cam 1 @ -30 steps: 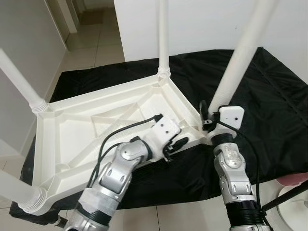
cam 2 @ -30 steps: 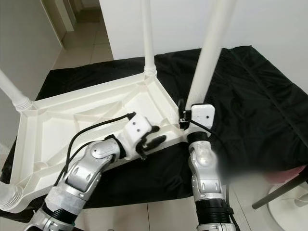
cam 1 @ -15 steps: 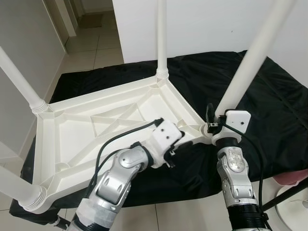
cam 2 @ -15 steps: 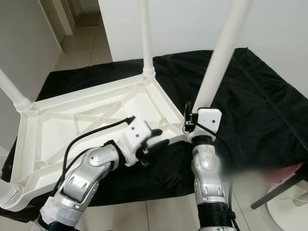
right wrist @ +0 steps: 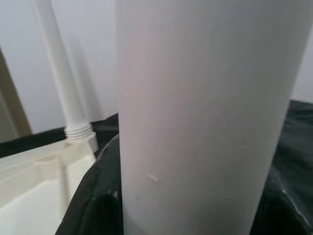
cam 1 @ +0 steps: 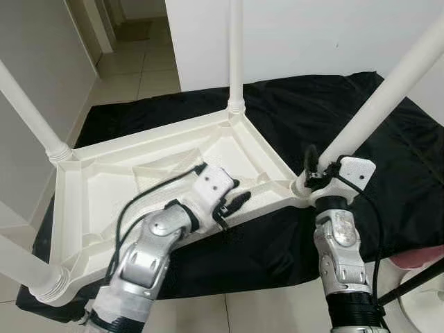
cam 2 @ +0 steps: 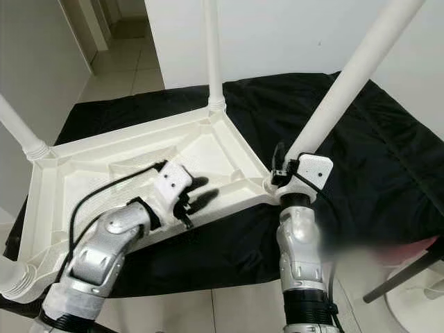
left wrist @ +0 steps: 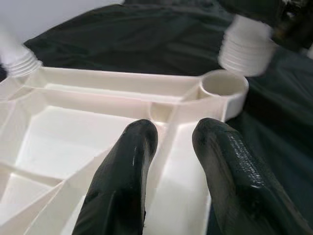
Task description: Building children table
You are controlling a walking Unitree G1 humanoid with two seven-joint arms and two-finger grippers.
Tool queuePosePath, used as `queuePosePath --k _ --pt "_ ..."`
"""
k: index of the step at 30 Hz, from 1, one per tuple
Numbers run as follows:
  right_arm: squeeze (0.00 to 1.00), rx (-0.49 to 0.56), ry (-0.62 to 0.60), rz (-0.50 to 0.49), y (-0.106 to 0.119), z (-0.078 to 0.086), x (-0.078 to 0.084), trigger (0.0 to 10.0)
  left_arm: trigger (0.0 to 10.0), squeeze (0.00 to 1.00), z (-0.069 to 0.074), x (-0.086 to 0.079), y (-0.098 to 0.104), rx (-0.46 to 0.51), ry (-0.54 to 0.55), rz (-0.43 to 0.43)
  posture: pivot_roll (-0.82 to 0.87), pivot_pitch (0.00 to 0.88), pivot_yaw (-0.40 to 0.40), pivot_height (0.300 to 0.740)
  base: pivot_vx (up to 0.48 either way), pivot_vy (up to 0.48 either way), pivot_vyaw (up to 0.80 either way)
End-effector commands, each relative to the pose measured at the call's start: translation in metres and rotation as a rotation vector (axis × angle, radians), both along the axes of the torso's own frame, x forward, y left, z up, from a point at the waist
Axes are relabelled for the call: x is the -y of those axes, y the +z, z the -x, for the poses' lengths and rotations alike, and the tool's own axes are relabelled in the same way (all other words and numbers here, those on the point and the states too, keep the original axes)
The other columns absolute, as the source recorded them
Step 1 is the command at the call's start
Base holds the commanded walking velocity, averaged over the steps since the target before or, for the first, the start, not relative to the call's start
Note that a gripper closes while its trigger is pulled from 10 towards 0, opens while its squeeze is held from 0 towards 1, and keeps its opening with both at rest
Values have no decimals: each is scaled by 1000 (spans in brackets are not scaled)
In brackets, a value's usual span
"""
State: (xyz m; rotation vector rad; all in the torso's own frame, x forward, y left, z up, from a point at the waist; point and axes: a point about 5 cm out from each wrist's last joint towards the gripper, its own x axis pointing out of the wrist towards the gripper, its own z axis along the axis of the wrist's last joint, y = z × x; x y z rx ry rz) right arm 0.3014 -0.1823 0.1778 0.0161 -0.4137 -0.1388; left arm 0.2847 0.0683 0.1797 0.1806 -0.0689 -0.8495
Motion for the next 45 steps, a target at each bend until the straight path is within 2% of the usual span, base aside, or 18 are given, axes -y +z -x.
queuePosePath --k 1,4,5,11,22,29,31,32,34,36,42,45 --pt "0 5 13 54 -1 0 -5 10000 10000 0 3 -7 8 10 44 43 11 20 85 740 0 0 0" --pt "0 1 27 87 -3 1 -7 10000 10000 0 8 -7 11 23 25 52 7 24 88 740 0 0 0" --pt "0 -11 35 100 -7 1 -7 10000 10000 0 14 -4 14 19 -6 80 7 29 88 740 0 0 0" --pt "0 -42 72 135 -19 -2 -9 10000 10000 0 27 2 16 59 -51 82 1 34 91 740 0 0 0" --pt "0 -61 86 151 -21 -19 -6 10000 10000 0 33 6 21 81 -78 71 15 45 81 740 0 0 0" --pt "0 -45 101 108 -17 -30 -2 10000 10000 0 34 6 22 56 -67 82 37 49 74 740 0 0 0" --pt "0 -55 116 133 -20 -32 -4 10000 10000 0 35 6 21 52 -61 80 39 52 72 740 0 0 0" --pt "0 -78 159 187 -27 -32 -10 10000 10000 0 35 6 21 50 -53 78 41 52 70 740 0 0 0" --pt "0 -78 159 187 -27 -32 -10 10000 10000 0 35 6 21 50 -53 78 41 52 70 740 0 0 0" --pt "0 -99 207 269 -36 -28 -15 10000 10000 0 35 5 21 50 -42 79 42 53 68 740 0 0 0" --pt "0 -107 218 296 -40 -24 -13 10000 10000 0 34 5 21 47 -35 81 36 55 69 740 0 0 0" --pt "0 -115 254 360 -47 -16 -12 10000 10000 0 34 6 22 46 -39 79 29 57 74 740 0 0 0"
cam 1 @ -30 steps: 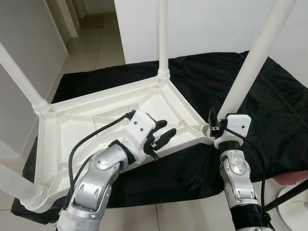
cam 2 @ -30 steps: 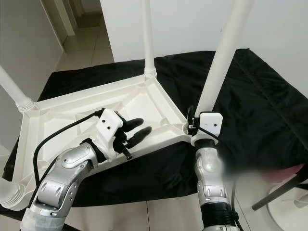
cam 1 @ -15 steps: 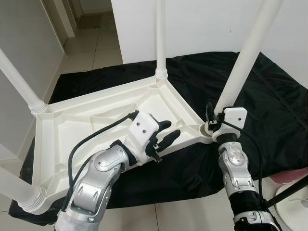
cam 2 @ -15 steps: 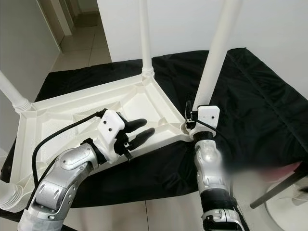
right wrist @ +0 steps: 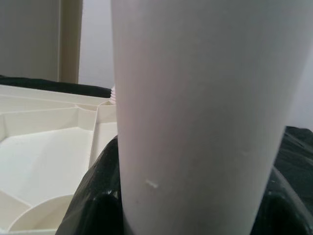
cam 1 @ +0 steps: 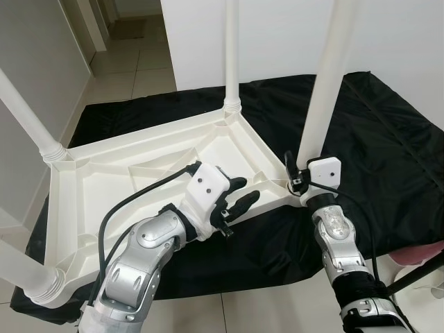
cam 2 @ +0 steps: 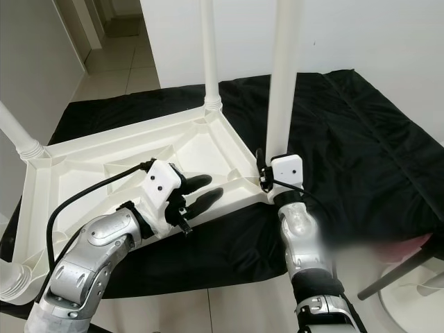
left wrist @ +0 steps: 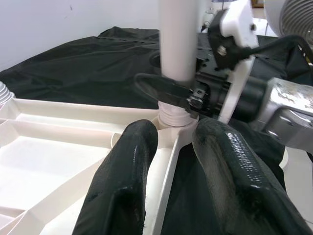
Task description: Building children table
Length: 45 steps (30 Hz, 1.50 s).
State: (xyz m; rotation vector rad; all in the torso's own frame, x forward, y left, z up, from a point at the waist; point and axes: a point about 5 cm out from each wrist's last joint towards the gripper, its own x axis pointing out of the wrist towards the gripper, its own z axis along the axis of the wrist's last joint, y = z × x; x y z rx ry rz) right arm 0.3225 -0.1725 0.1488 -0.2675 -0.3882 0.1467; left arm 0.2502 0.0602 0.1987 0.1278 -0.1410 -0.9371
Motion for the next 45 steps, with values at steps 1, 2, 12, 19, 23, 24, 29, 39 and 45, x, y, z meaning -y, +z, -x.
queuePosePath --k 1,2,12,19,23,24,29,39,45 --pt "0 -74 29 54 -19 7 -1 10000 10000 0 -1 -2 3 8 56 10 26 58 78 740 0 0 0" --pt "0 -72 32 64 -20 8 -1 10000 10000 0 -2 -2 3 7 57 10 26 58 78 740 0 0 0" --pt "0 -161 84 -111 -24 2 1 10000 10000 0 -4 -1 5 9 54 9 19 64 91 740 0 0 0" --pt "0 -258 85 -108 -26 -10 -3 10000 10000 0 -7 -1 7 18 60 7 26 62 90 740 0 0 0" --pt "0 -300 84 -90 -28 -12 -3 10000 10000 0 -7 -1 7 18 64 8 24 62 89 740 0 0 0" --pt "0 -289 97 -52 -26 -12 -4 10000 10000 0 -7 -2 7 17 67 9 24 59 87 740 0 0 0" --pt "0 -300 157 -22 -26 -10 -7 10000 10000 0 -6 -2 5 10 74 11 25 56 81 740 0 0 0" --pt "0 -214 258 21 -19 -1 -9 10000 10000 0 -8 -2 5 7 87 14 24 58 78 740 0 0 0" --pt "0 -270 262 -127 -25 0 -3 10000 10000 0 -8 -2 5 9 90 15 26 57 78 740 0 0 0"
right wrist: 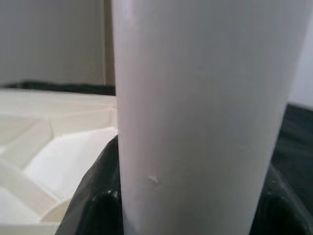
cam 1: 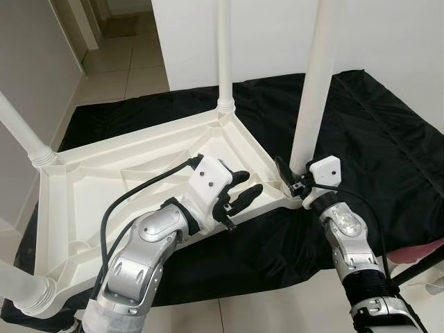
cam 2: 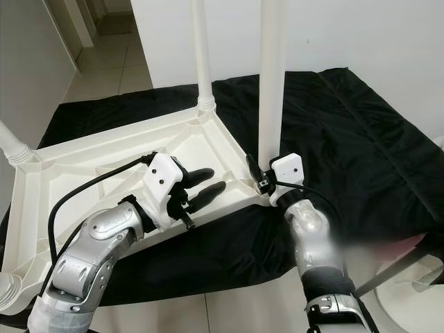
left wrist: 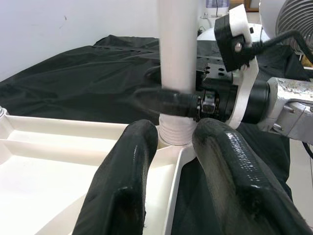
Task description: Building children table
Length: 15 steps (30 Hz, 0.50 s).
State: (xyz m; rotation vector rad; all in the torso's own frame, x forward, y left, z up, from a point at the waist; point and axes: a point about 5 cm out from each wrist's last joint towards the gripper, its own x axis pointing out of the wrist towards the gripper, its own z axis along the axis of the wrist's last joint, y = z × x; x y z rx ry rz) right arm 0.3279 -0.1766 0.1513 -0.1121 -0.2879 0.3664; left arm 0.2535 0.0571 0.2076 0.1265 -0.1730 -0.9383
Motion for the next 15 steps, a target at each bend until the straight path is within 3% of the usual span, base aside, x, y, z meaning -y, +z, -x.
queuePosePath --k 1,10,15 --pt "0 -141 34 -33 -28 6 -6 10000 10000 0 -5 -6 -3 -18 95 2 24 59 81 740 0 0 0" --pt "0 -159 12 -33 -35 9 -2 10000 10000 0 -5 -5 -4 -26 93 4 22 61 80 740 0 0 0" --pt "0 -256 -35 -5 -39 1 1 10000 10000 0 -4 -4 -5 -29 90 5 17 64 82 740 0 0 0"
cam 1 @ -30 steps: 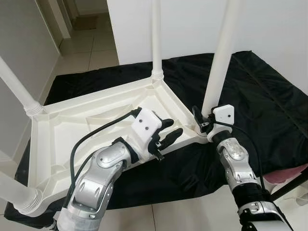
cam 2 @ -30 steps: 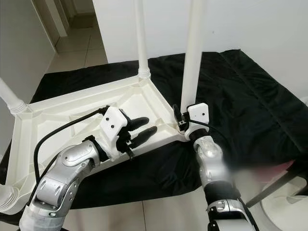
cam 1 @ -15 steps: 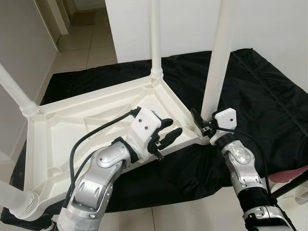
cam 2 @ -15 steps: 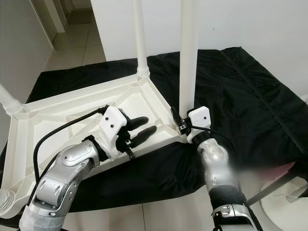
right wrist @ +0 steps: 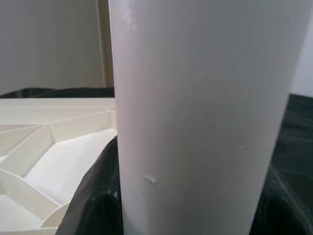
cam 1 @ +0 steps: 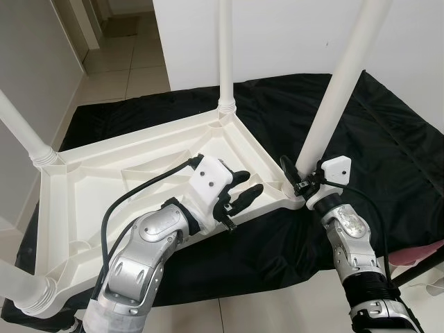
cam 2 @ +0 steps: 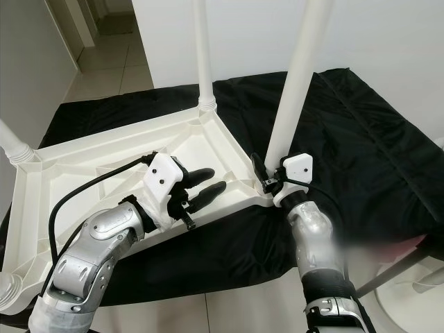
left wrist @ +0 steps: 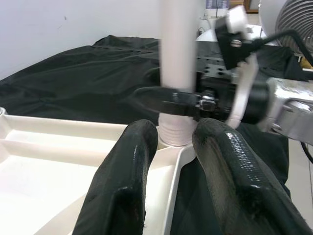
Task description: Building children table
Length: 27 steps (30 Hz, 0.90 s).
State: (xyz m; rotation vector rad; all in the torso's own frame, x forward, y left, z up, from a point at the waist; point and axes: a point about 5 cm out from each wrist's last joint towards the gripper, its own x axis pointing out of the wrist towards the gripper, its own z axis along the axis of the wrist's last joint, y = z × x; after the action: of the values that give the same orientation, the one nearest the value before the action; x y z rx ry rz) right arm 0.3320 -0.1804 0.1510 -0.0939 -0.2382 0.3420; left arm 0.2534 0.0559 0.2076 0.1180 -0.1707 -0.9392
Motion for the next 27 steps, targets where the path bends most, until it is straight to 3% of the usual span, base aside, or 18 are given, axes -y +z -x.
queuePosePath --k 1,5,16,18,19,21,24,27 --pt "0 -227 -20 4 -40 4 -2 10000 10000 0 -4 -5 -5 -24 91 -1 17 64 82 740 0 0 0" --pt "0 -264 -12 18 -41 1 -5 10000 10000 0 -4 -5 -5 -24 92 1 19 65 79 740 0 0 0" --pt "0 -228 4 33 -41 6 -14 10000 10000 0 -4 -5 -5 -27 104 7 29 65 67 740 0 0 0" --pt "0 -190 -164 -90 -37 8 -26 10000 10000 0 -4 -7 -6 -28 111 6 30 62 65 740 0 0 0" --pt "0 -190 -164 -90 -37 8 -26 10000 10000 0 -4 -7 -6 -28 111 6 30 62 65 740 0 0 0" --pt "0 -173 -285 -126 -35 11 -38 10000 10000 0 -4 -7 -5 -28 116 13 31 58 61 740 0 0 0" --pt "0 -163 -296 -112 -34 11 -42 10000 10000 0 -4 -7 -5 -28 117 14 32 56 60 740 0 0 0" --pt "0 -171 -375 -196 -30 13 -67 10000 10000 0 -5 -5 -4 -27 118 21 36 52 49 740 0 0 0"
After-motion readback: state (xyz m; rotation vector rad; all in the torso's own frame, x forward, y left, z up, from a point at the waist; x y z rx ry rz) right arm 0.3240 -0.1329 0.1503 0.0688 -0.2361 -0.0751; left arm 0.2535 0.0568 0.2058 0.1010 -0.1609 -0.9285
